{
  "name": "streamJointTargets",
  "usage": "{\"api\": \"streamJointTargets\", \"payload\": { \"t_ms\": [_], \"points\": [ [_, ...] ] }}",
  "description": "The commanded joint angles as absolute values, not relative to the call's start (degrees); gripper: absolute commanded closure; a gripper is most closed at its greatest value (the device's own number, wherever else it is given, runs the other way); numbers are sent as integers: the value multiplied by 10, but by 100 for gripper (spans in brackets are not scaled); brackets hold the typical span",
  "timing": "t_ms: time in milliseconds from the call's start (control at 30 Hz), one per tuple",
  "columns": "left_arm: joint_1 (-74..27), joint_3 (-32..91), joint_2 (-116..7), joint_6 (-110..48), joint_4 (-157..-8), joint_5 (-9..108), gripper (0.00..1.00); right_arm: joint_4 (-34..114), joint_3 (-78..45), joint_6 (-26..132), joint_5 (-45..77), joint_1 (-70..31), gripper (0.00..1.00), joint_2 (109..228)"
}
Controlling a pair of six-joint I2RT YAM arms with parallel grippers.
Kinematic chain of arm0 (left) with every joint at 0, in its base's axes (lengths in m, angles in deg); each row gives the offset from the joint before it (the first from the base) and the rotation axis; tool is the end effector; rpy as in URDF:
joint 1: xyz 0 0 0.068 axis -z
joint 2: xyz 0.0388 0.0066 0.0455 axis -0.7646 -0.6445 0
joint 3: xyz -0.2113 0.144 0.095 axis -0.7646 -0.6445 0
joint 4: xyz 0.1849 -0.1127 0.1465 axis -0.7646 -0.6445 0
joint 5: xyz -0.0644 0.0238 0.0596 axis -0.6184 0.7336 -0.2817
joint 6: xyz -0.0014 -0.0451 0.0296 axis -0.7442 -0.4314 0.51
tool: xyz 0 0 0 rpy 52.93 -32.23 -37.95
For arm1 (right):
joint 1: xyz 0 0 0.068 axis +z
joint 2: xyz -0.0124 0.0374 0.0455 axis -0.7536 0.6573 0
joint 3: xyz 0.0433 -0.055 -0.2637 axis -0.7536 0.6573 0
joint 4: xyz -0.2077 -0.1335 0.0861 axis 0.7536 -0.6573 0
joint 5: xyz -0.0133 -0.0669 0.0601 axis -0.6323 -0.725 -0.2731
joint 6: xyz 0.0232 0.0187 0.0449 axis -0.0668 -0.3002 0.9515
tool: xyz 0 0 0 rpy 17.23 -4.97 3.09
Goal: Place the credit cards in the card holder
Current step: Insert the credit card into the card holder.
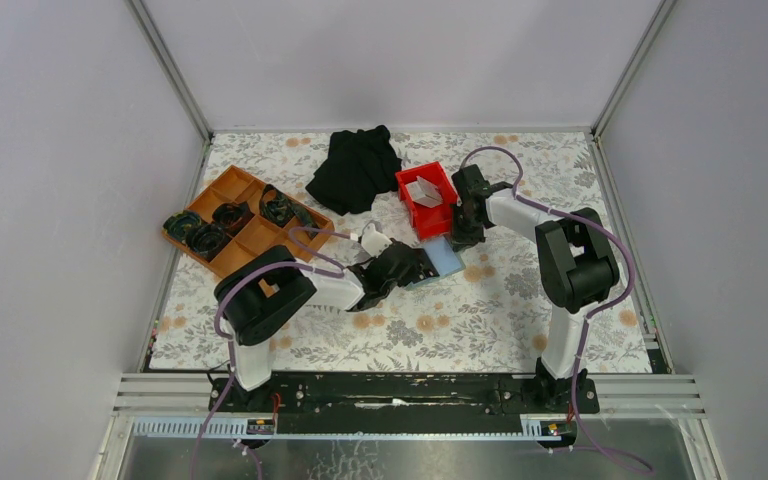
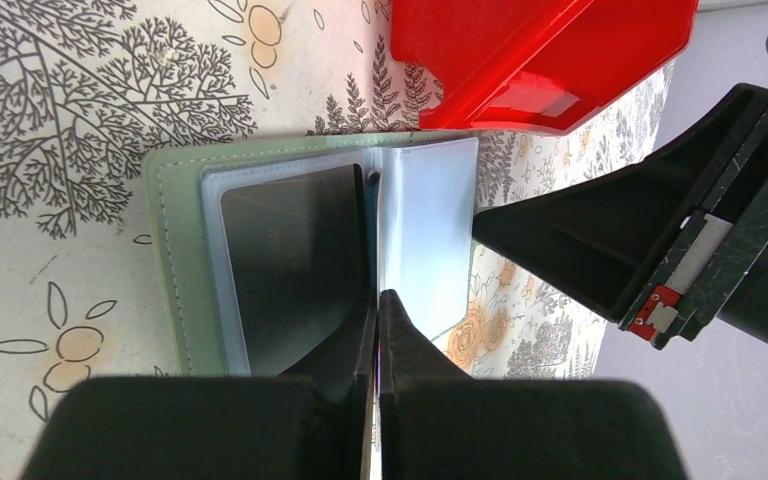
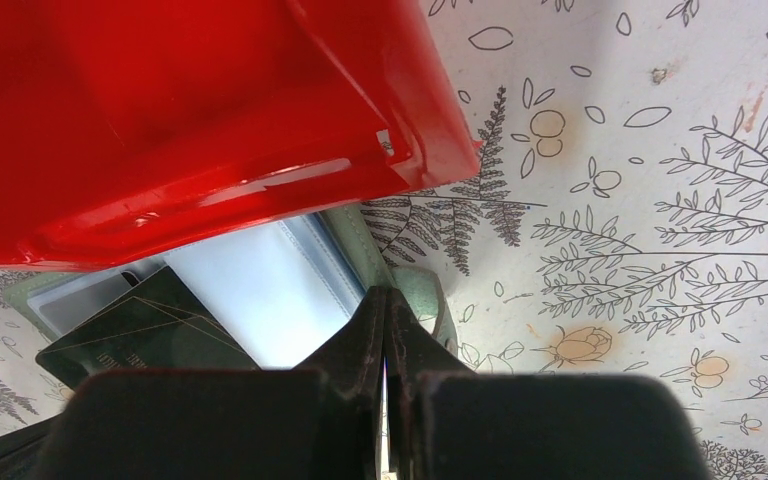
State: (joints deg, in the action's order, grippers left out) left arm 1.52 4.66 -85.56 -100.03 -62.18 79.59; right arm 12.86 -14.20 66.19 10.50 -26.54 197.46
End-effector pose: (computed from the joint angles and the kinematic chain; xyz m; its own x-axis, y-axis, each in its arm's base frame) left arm 0.2340 -0.2719 0.1228 -0.5936 -0.7266 -0.3460 -0.2819 0.5904 -0.7562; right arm 0.3606 0.1497 0.1628 -0.9196 -0.0097 -0.3928 -0.0859 0.9805 0.1769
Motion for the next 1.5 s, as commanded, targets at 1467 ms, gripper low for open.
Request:
{"api": "streamJointTargets", "payload": {
  "t_ms": [1467],
  "points": [
    [18,-69,-942,-1038,-266,790,100,123,-134,654,73,-237,100,2011]
  ]
}}
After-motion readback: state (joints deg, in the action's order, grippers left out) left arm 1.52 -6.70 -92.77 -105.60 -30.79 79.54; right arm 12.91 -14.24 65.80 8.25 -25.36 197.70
